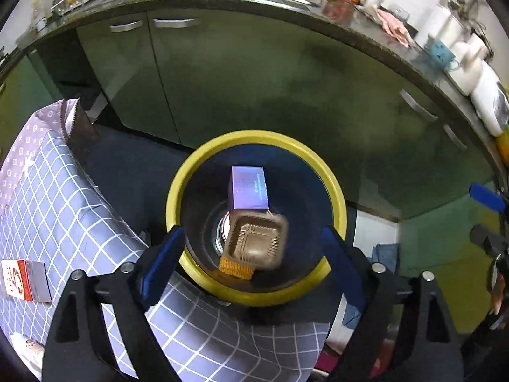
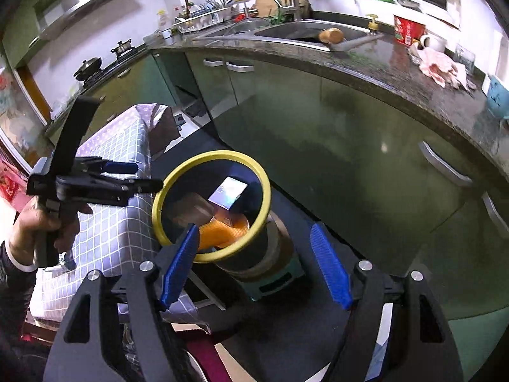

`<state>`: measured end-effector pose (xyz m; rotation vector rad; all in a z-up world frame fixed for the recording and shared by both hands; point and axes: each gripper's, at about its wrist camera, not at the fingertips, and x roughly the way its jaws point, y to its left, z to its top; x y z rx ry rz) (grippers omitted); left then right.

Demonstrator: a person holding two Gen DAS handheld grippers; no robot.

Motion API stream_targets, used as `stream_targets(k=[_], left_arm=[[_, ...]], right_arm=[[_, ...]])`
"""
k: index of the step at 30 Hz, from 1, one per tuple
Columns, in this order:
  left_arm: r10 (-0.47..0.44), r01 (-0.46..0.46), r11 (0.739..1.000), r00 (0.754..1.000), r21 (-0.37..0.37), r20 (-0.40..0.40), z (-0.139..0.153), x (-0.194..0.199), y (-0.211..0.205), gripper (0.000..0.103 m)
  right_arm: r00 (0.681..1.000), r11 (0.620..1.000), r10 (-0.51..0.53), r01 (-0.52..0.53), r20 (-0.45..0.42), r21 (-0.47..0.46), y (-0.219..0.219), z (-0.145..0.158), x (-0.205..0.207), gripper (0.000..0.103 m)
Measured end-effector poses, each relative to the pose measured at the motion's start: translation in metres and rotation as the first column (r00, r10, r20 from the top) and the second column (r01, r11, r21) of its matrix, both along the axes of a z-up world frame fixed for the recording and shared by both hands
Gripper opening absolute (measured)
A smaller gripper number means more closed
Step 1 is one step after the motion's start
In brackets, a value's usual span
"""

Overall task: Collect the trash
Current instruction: 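Grasp the brown plastic tray with the left gripper and drop it into the bin, then grasp the red-and-white milk carton with the right gripper and drop it into the bin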

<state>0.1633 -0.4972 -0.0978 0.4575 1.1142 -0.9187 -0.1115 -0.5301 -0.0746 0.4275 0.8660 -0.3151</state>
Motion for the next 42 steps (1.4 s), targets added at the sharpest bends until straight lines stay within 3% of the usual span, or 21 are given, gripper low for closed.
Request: stream_targets(k=[3, 6, 10, 14, 17, 20, 24, 25, 29, 32, 35, 38, 42], left_arm=[[0.017, -0.016, 0.998, 1.0, -0.068, 0.014, 0.025, -0.004, 0.027, 0.083], [0.045, -0.034, 0.984, 0.997, -0.177, 0.06, 0.068, -0.012, 0.077, 0.083], [0.122, -0.079, 0.952, 0.984, -0.295, 0.13, 0.116, -0.009, 0.167, 0.091], [0.262, -0.164, 0.91, 0.939, -0.382, 0.223, 0.139, 0.003, 0.259, 0.093], [0.367, -0.238, 0.881, 0.89, -0.409, 0.271, 0.142, 0.014, 0.315, 0.093], [0.416, -0.276, 0.869, 0.856, -0.412, 0.305, 0.143, 0.022, 0.357, 0.093], [0.473, -0.323, 0.854, 0.808, -0.408, 0.35, 0.139, 0.032, 0.397, 0.093], [0.49, -0.344, 0.848, 0.799, -0.404, 0.348, 0.136, 0.036, 0.404, 0.093], [0.527, -0.393, 0.829, 0.786, -0.397, 0.324, 0.13, 0.051, 0.433, 0.093], [0.558, -0.418, 0.809, 0.768, -0.413, 0.315, 0.131, 0.055, 0.445, 0.093], [0.571, -0.425, 0.799, 0.757, -0.425, 0.317, 0.135, 0.055, 0.449, 0.093], [0.569, -0.424, 0.802, 0.757, -0.42, 0.321, 0.132, 0.054, 0.448, 0.094], [0.56, -0.423, 0.81, 0.763, -0.407, 0.322, 0.129, 0.054, 0.443, 0.094]], right_arm=[[1.0, 1.0, 0.016, -0.016, -0.002, 0.006, 0.001, -0.004, 0.004, 0.072], [0.997, 0.997, 0.074, -0.074, -0.002, 0.012, 0.015, -0.009, 0.023, 0.072], [0.965, 0.966, 0.259, -0.259, 0.03, 0.004, 0.057, -0.006, 0.071, 0.072], [0.878, 0.88, 0.476, -0.475, 0.046, -0.026, 0.121, 0.002, 0.13, 0.072], [0.761, 0.76, 0.648, -0.643, 0.031, -0.096, 0.187, 0.004, 0.19, 0.072], [0.658, 0.653, 0.753, -0.745, 0.009, -0.134, 0.239, 0.0, 0.242, 0.072], [0.563, 0.553, 0.826, -0.821, -0.034, -0.143, 0.281, -0.01, 0.308, 0.073], [0.552, 0.541, 0.832, -0.828, -0.048, -0.15, 0.288, -0.013, 0.319, 0.074], [0.481, 0.458, 0.863, -0.874, -0.153, -0.162, 0.313, -0.037, 0.366, 0.077], [0.456, 0.437, 0.868, -0.889, -0.195, -0.135, 0.323, -0.053, 0.391, 0.076], [0.451, 0.435, 0.864, -0.892, -0.224, -0.12, 0.326, -0.066, 0.403, 0.076], [0.444, 0.433, 0.862, -0.896, -0.246, -0.098, 0.327, -0.078, 0.411, 0.069], [0.433, 0.431, 0.861, -0.9, -0.267, -0.069, 0.327, -0.09, 0.413, 0.069]])
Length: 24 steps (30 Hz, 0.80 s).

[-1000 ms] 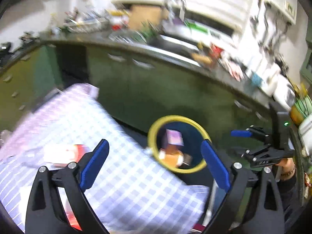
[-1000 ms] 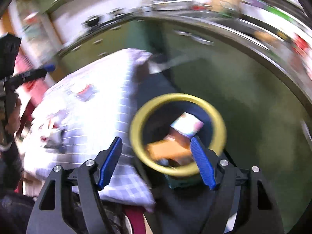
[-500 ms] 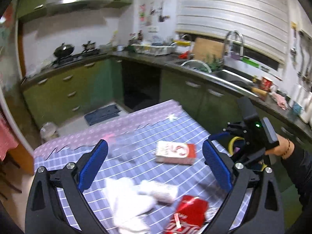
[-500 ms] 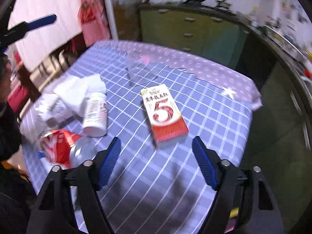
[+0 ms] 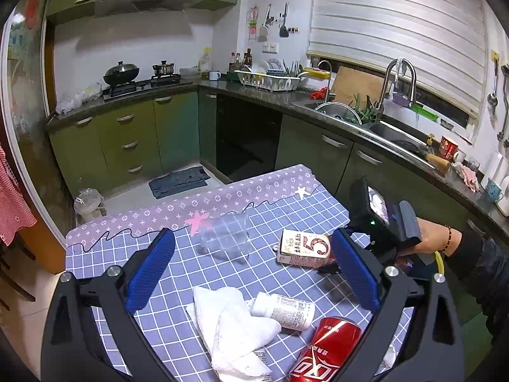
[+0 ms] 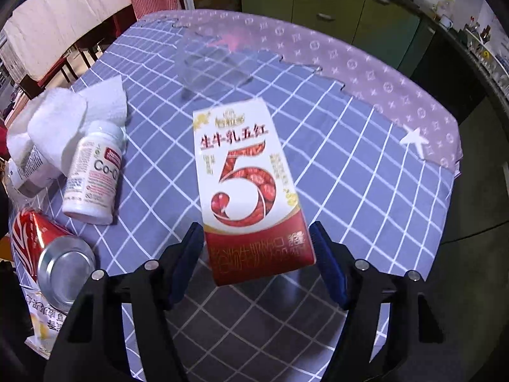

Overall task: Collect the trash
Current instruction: 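Grasp the red-and-white milk carton with the right gripper and drop it into the bin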

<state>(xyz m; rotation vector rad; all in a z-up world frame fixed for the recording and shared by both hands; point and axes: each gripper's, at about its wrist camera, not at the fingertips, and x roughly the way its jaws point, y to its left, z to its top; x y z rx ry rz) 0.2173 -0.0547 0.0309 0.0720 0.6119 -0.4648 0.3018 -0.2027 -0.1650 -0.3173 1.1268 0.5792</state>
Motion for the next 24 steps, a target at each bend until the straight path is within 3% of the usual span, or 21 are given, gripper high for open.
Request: stream_targets(k=[3, 13, 17, 24], left_arm=[[-0.005, 0.005, 1.0, 1.0, 0.007, 0.004, 0.0, -0.001, -0.003, 0.094], [-0.002, 0.002, 1.0, 1.0, 0.007, -0.002, -0.003, -0.001, -0.004, 0.094], [-0.011, 0.011, 1.0, 1.0, 0.011, -0.001, -0.004, -0.002, -0.005, 0.094], [-0.034, 0.034, 0.999, 0.999, 0.019, 0.008, -0.002, -0.008, -0.011, 0.094]], right_arm=[[1.0, 0.999, -0.025, 0.024, 0.007, 0.035, -0.003, -0.004, 0.001, 0.056], [0.989, 0.98, -0.136, 0.125, 0.062, 0.157, -0.027, 0.022, -0.022, 0.052], [0.977, 0.967, -0.188, 0.166, 0.102, 0.194, -0.045, 0.047, -0.049, 0.052], [0.933, 0.933, -0.309, 0.26, 0.185, 0.248, -0.093, 0.101, -0.135, 0.052]])
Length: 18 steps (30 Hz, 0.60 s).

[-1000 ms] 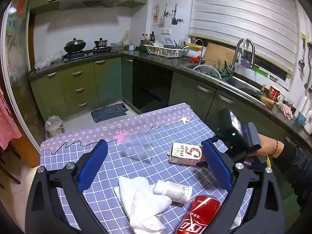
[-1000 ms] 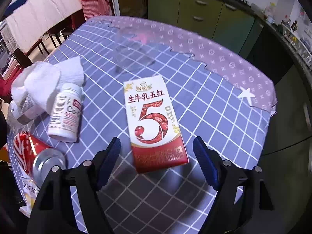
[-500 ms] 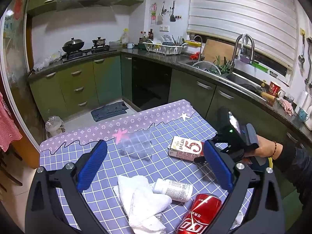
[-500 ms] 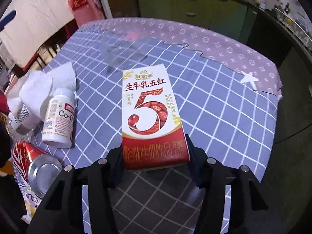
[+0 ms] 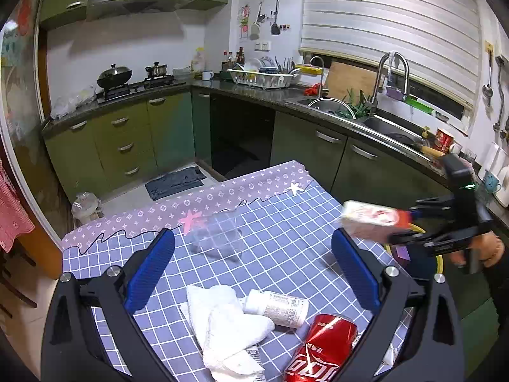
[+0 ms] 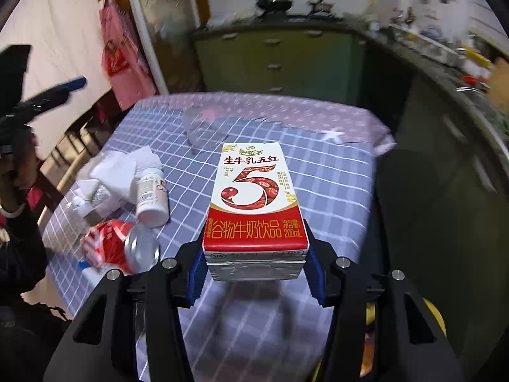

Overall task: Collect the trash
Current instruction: 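Grasp the red-and-white milk carton with the right gripper and drop it into the bin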

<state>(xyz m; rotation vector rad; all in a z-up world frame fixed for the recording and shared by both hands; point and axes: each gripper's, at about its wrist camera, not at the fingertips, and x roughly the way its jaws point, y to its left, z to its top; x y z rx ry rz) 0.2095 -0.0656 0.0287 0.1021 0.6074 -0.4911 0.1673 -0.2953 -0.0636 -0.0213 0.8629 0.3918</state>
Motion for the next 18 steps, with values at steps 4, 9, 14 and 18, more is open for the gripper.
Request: stream_targets(k=[4, 9, 14, 18], left_arm=[[-0.008, 0.008, 1.0, 1.0, 0.003, 0.005, 0.002, -0.002, -0.003, 0.094], [-0.022, 0.022, 1.0, 1.0, 0.015, -0.009, -0.002, -0.001, -0.008, 0.094], [-0.017, 0.017, 1.0, 0.998, 0.011, -0.06, -0.006, 0.012, -0.01, 0.094], [-0.005, 0.007, 1.0, 0.989, 0.008, -0.148, -0.013, 0.037, -0.007, 0.096]], right_arm=[[0.989, 0.988, -0.149, 0.149, 0.006, -0.048, -0.043, 0.013, -0.051, 0.052], [0.933, 0.932, -0.355, 0.348, -0.065, -0.104, -0.108, -0.011, -0.097, 0.052], [0.866, 0.88, -0.474, 0.456, -0.161, -0.137, -0.153, -0.062, -0.11, 0.052], [0.837, 0.863, -0.505, 0.49, -0.211, -0.125, -0.171, -0.089, -0.101, 0.066]])
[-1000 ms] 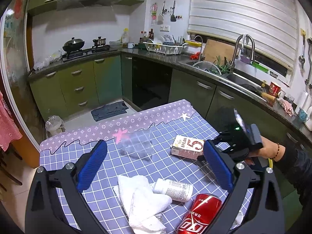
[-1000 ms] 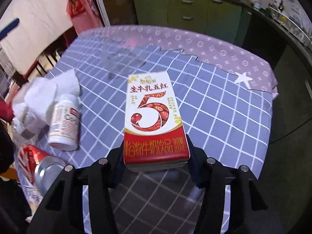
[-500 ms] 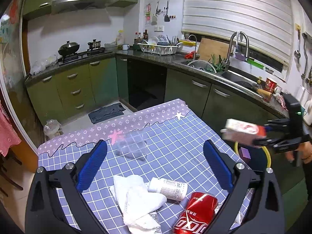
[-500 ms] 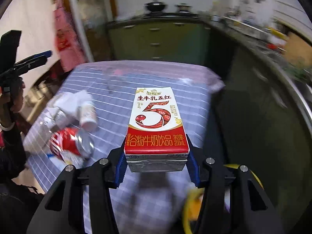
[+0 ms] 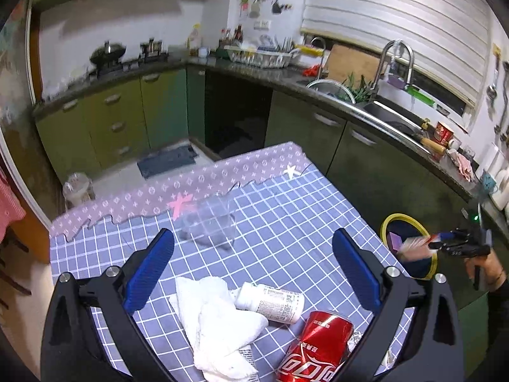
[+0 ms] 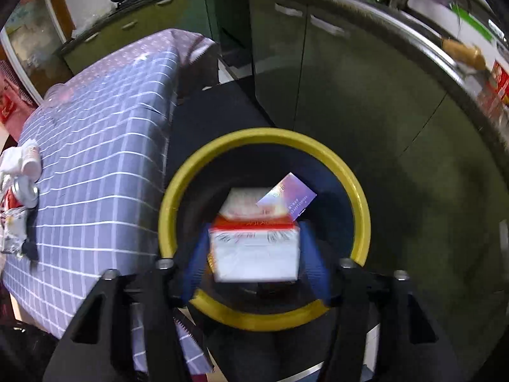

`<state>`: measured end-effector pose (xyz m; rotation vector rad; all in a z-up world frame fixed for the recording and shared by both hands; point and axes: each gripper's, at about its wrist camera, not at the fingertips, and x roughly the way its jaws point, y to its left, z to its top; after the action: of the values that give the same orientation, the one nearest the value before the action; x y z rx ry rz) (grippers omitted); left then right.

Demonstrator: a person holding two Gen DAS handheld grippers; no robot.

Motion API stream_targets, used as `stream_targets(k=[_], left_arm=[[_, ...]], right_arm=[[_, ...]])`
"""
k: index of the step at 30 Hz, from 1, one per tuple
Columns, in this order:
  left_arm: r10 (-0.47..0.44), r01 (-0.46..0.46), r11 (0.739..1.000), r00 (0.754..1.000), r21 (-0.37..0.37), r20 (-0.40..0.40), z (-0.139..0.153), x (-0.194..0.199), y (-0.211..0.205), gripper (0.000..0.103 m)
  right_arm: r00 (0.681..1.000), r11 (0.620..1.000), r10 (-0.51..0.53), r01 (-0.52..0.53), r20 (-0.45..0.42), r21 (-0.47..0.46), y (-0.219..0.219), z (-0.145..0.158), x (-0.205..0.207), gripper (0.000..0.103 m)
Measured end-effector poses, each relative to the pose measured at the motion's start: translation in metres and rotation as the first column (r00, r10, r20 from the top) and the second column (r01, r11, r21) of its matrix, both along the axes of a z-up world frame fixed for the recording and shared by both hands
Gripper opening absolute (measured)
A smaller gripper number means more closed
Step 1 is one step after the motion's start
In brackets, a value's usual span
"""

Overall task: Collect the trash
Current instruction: 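Grasp the red-and-white milk carton with the right gripper and drop it into the bin, then grasp the clear plastic cup with the left gripper and carry it over the bin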

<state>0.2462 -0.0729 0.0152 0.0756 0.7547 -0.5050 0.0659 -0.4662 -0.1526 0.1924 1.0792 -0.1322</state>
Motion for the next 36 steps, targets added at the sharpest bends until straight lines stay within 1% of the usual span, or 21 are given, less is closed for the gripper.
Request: stream_targets(k=[3, 5, 7, 8, 10, 12, 14, 16, 18, 23, 28, 30, 32, 34, 36], left_arm=[[0.011, -0.009, 1.0, 0.998, 0.02, -0.063, -0.009, 0.022, -0.001, 0.097], [0.002, 0.001, 1.0, 0.995, 0.029, -0.097, -0.019, 0.038, -0.005, 0.097], [-0.023, 0.031, 0.998, 0.989, 0.051, -0.148, -0.035, 0.06, -0.013, 0.097], [-0.021, 0.033, 0.997, 0.985, 0.068, -0.172, -0.042, 0.068, -0.015, 0.097], [0.005, 0.021, 0.993, 0.974, 0.114, -0.225, -0.062, 0.092, -0.019, 0.097], [0.04, -0.004, 0.99, 0.964, 0.139, -0.263, -0.078, 0.112, -0.018, 0.097], [0.033, 0.0, 0.994, 0.951, 0.108, -0.307, -0.09, 0.13, -0.016, 0.097], [0.029, -0.004, 0.997, 0.942, 0.076, -0.335, -0.099, 0.141, -0.014, 0.097], [0.015, 0.007, 0.998, 0.937, 0.061, -0.349, -0.107, 0.152, -0.016, 0.097], [0.015, 0.012, 0.997, 0.931, 0.072, -0.364, -0.12, 0.165, -0.022, 0.097], [0.005, 0.023, 0.997, 0.933, 0.072, -0.359, -0.122, 0.167, -0.025, 0.096], [0.004, 0.024, 0.997, 0.935, 0.076, -0.354, -0.121, 0.167, -0.025, 0.092], [-0.001, 0.029, 0.997, 0.933, 0.074, -0.361, -0.122, 0.168, -0.026, 0.08], [0.002, 0.029, 0.997, 0.928, 0.077, -0.372, -0.124, 0.17, -0.027, 0.08], [0.002, 0.03, 0.996, 0.929, 0.079, -0.37, -0.124, 0.17, -0.027, 0.08]], right_arm=[[1.0, 1.0, -0.004, 0.004, 0.01, 0.02, -0.003, -0.004, 0.0, 0.066], [1.0, 1.0, 0.011, -0.011, 0.018, 0.02, 0.001, -0.002, 0.0, 0.066], [1.0, 0.999, 0.022, -0.022, 0.021, 0.023, 0.004, -0.001, -0.001, 0.066], [0.999, 0.999, 0.026, -0.026, 0.022, 0.026, 0.006, 0.0, -0.001, 0.066], [0.999, 0.999, 0.031, -0.032, 0.025, 0.031, 0.008, -0.002, 0.002, 0.066], [0.999, 0.999, 0.038, -0.039, 0.026, 0.036, 0.01, -0.003, 0.004, 0.066], [0.999, 0.998, 0.043, -0.044, 0.025, 0.039, 0.015, -0.003, 0.006, 0.066], [0.999, 0.998, 0.049, -0.05, 0.022, 0.045, 0.016, -0.003, 0.008, 0.066], [0.998, 0.997, 0.053, -0.054, 0.02, 0.047, 0.018, -0.005, 0.011, 0.066], [0.998, 0.997, 0.063, -0.064, 0.018, 0.051, 0.023, -0.006, 0.017, 0.066], [0.997, 0.996, 0.072, -0.073, 0.016, 0.052, 0.026, -0.007, 0.022, 0.066], [0.997, 0.996, 0.076, -0.076, 0.018, 0.053, 0.028, -0.007, 0.023, 0.066], [0.997, 0.995, 0.08, -0.081, 0.018, 0.052, 0.029, -0.008, 0.023, 0.066], [0.996, 0.995, 0.084, -0.084, 0.019, 0.055, 0.03, -0.008, 0.024, 0.066], [0.996, 0.995, 0.085, -0.086, 0.021, 0.054, 0.031, -0.007, 0.024, 0.066]])
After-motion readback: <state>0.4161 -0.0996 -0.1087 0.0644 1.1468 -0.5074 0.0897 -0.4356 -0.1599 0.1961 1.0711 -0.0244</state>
